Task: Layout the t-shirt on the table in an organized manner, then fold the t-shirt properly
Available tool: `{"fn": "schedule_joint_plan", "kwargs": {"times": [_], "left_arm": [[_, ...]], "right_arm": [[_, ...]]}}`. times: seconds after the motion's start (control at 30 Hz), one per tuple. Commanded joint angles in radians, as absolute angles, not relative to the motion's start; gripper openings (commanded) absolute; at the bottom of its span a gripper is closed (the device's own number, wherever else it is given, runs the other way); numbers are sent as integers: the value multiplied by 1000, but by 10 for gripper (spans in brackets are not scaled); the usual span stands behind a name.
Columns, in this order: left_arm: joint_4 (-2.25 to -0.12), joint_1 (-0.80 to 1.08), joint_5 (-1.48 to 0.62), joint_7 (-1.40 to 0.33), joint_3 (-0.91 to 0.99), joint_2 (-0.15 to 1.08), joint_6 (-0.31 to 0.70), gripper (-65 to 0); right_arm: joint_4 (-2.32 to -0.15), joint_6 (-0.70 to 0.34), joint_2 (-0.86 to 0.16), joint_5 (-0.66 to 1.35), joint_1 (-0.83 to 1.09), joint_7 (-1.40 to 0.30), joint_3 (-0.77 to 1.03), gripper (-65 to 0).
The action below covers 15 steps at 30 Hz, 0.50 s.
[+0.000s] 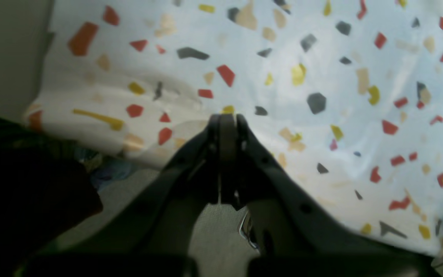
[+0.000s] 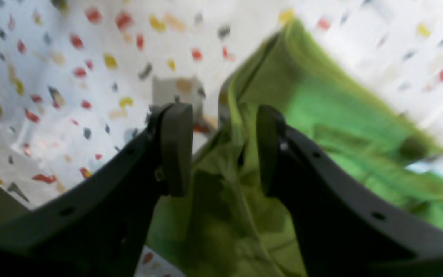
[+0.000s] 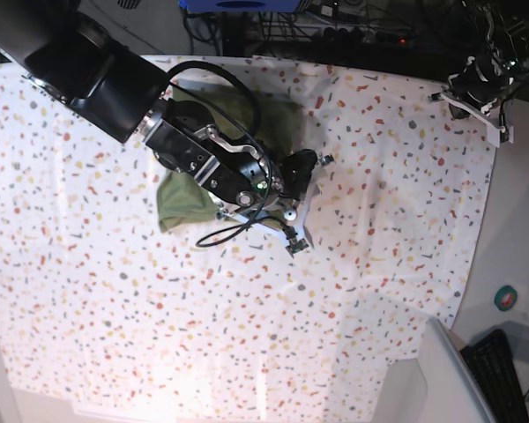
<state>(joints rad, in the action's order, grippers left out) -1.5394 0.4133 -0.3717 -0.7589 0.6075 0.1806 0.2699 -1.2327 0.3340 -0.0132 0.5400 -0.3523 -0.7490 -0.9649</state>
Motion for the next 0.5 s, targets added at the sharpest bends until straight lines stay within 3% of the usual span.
{"fn": "schedule_joint_plan", "kwargs": {"times": [0.0,0.17,0.27,0.47], "left_arm": [[-1555,414,-380,-745,613,193,272,-650],[-1554,414,-381,-745,613,193,272,-650],[-1554,414,-381,-745,584,193,272,-650],[-1567,414,-375,-743,401,194,272,-650]], "right_arm": [[-1237,335,-1,532,-387,-710,-960,-440],[-1196,335,-1,532,-398,-687,-960,-518],[-1182,335,12,532,-398,-685,-954,-636],[-1208,335,18,535,-392,-690,-952,-650]]}}
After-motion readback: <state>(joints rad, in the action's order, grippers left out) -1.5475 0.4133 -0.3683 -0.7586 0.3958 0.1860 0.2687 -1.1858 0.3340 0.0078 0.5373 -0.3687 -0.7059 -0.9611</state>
